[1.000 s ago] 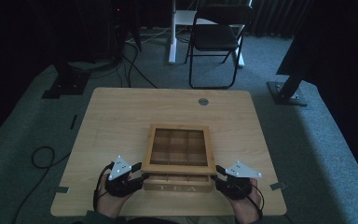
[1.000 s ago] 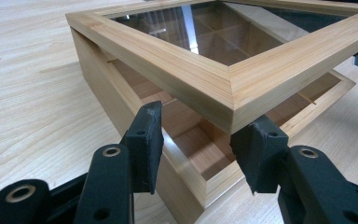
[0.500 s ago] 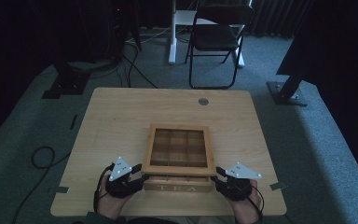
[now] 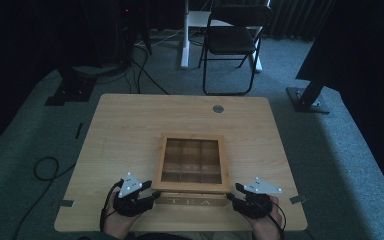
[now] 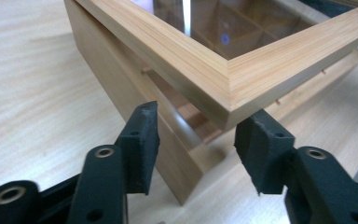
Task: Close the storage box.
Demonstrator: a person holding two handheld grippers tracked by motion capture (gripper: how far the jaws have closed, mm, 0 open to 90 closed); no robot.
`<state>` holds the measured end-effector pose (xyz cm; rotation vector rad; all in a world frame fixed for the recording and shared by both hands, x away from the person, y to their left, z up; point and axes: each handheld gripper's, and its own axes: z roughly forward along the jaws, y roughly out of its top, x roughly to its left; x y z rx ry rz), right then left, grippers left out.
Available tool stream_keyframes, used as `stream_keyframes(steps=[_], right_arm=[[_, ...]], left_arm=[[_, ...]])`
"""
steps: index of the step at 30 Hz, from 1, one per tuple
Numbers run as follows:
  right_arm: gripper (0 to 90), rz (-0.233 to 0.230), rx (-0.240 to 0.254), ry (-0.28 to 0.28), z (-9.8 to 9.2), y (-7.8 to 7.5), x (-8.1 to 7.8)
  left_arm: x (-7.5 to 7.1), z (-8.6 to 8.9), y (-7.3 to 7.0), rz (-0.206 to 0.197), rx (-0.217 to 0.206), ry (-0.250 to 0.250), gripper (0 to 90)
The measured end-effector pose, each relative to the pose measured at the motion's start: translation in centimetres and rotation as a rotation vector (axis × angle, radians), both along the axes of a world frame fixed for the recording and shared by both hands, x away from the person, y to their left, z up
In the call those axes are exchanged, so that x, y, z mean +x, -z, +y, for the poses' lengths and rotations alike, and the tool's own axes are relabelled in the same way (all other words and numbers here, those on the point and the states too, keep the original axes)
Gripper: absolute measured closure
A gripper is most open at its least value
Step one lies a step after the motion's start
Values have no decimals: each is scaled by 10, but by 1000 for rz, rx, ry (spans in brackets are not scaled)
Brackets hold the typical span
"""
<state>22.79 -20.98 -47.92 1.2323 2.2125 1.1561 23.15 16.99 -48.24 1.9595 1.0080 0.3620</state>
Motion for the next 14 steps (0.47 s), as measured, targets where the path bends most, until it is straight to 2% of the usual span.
stream_keyframes(steps=[2, 4, 6, 7, 8, 9, 10, 11, 12, 14], right_arm=[[487, 15, 0, -6, -2, 3, -1], [433, 18, -1, -27, -4, 3, -3], [407, 22, -25, -55, -4, 4, -5], [399, 22, -52, -78, -2, 5, -7], [404, 9, -16, -103, -3, 4, -11], [404, 4, 0, -113, -4, 1, -14], [403, -14, 3, -106, -7, -2, -15], [403, -14, 3, -106, -7, -2, -15], [398, -35, 18, -79, -13, -6, -14], [395, -41, 21, -67, -14, -6, -13]], left_arm=[[-3, 2, 1, 3, -26, 13, 463], [-5, 2, 1, 0, 1, 23, 441], [-6, 6, 0, 10, -36, 30, 434], [-10, 9, -3, -9, -44, 37, 434], [-11, 12, -6, -23, -38, 35, 433], [-12, 15, -8, -25, -41, 25, 432], [-12, 15, -8, -25, -41, 25, 432], [-10, 19, -10, -26, -52, 7, 432], [-7, 22, -11, -31, -50, -21, 433], [-6, 23, -12, -37, -48, -30, 432]])
